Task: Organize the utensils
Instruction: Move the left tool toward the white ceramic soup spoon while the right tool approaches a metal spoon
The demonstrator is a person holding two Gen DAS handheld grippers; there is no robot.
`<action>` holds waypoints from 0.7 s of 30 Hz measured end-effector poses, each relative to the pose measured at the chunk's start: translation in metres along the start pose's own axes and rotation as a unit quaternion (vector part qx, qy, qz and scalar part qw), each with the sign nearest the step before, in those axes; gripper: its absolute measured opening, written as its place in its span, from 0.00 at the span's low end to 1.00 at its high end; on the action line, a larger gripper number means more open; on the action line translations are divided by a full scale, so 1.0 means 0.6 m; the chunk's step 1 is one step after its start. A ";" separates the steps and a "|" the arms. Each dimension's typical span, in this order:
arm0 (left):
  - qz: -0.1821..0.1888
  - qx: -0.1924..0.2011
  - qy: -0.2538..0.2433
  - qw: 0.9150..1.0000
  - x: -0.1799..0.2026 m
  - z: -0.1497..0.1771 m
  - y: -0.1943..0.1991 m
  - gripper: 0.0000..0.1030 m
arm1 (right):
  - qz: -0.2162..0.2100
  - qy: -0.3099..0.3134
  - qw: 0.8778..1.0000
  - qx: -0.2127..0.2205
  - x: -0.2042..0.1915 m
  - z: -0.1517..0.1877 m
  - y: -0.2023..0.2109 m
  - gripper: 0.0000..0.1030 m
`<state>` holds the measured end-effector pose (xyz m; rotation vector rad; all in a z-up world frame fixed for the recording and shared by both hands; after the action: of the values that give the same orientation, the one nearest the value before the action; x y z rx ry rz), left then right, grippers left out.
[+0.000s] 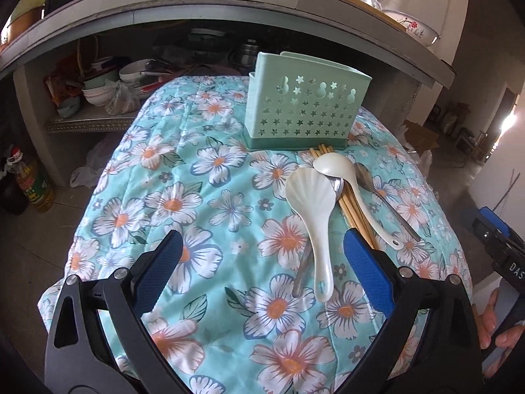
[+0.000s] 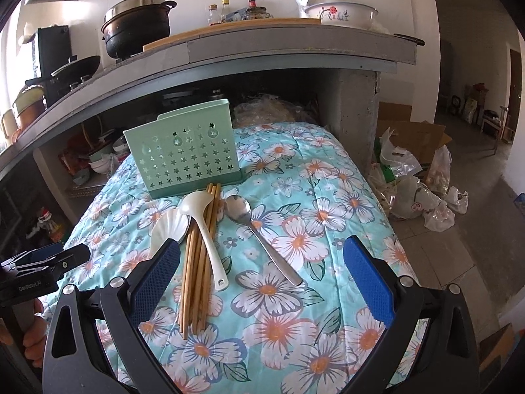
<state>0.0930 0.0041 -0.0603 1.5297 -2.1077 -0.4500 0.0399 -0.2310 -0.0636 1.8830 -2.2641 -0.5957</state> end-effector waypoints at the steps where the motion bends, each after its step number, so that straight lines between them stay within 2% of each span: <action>1: 0.007 -0.003 0.000 1.000 0.001 0.003 -0.005 0.92 | 0.001 -0.001 1.000 -0.006 0.001 0.002 -0.008 0.94; 7: 0.019 -0.001 -0.021 1.000 0.013 0.003 -0.032 0.92 | -0.011 -0.002 0.999 -0.037 0.000 0.008 -0.049 0.94; 16: 0.049 -0.019 -0.018 0.998 0.006 -0.003 -0.067 0.92 | -0.055 -0.020 0.996 -0.063 -0.010 0.010 -0.089 0.94; 19: 0.065 -0.029 -0.021 0.997 0.007 -0.005 -0.078 0.91 | -0.068 -0.028 0.995 -0.072 -0.012 0.011 -0.101 0.89; 21: 0.079 -0.044 -0.017 0.996 0.008 -0.007 -0.091 0.81 | -0.087 -0.038 0.992 -0.080 -0.016 0.014 -0.107 0.87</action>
<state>0.1368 -0.0177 -0.0850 1.3037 -2.1861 -0.5070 0.0975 -0.2289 -0.0942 2.0226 -2.0388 -0.8592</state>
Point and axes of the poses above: each gripper's, at about its wrist camera, not at the fingertips, and y roughly against the way its jaws point, x to its right, z to its underside, the point moved 2 cm from there along -y, roughly the way its jaws point, and after that the axes turned 12 degrees about x, right-handed, at the moved point
